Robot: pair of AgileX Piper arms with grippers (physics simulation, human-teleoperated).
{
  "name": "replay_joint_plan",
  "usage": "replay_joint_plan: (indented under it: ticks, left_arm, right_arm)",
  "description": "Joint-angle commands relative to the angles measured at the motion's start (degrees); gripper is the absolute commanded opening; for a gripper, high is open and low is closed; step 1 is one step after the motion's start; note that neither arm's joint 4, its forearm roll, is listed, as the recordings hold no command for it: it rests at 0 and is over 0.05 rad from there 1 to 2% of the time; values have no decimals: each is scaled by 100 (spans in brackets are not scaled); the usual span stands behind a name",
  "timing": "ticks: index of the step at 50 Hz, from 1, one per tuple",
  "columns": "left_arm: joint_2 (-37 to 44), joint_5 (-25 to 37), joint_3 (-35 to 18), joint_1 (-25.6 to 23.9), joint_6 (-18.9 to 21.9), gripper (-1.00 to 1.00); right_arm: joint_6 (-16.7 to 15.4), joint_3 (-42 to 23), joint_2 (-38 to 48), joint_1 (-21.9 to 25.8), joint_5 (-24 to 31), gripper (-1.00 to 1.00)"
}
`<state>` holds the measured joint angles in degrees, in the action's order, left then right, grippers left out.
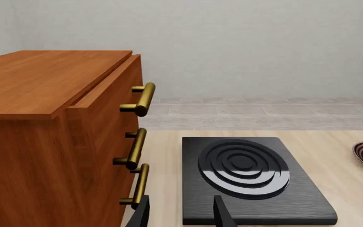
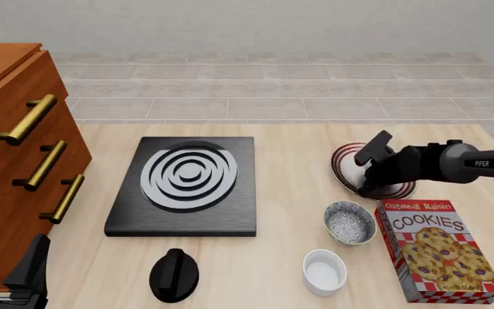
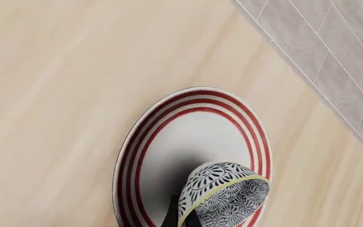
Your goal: Pick the akita bowl from table center and place it on the plate.
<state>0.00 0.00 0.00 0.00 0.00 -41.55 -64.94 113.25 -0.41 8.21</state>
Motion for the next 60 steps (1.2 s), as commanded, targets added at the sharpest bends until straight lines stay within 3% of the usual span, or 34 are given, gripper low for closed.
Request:
replay_joint_plan:
  ticks: [1,21,22,42,44,53,60]
  left_arm:
    - [0,0,0,0,0,100]
    - [0,0,0,0,0,100]
    - [0,0,0,0,0,100]
    - [0,0,0,0,0,100]
    - [0,0,0,0,0,100]
    - [0,0,0,0,0,100]
    - [0,0,0,0,0,100]
  right_arm:
    - [-237,72,45,33,-50,-100]
    - [-371,171,-10,115,-137,-100]
    - [-386,184,-5,120,-138,100]
    - [-426,280,-80,139,-299,100]
    - [-266,235,-142,192,-285,100]
    - [-152,385,-392,394,-372,100]
    - [-397,641,-669,408,-562,100]
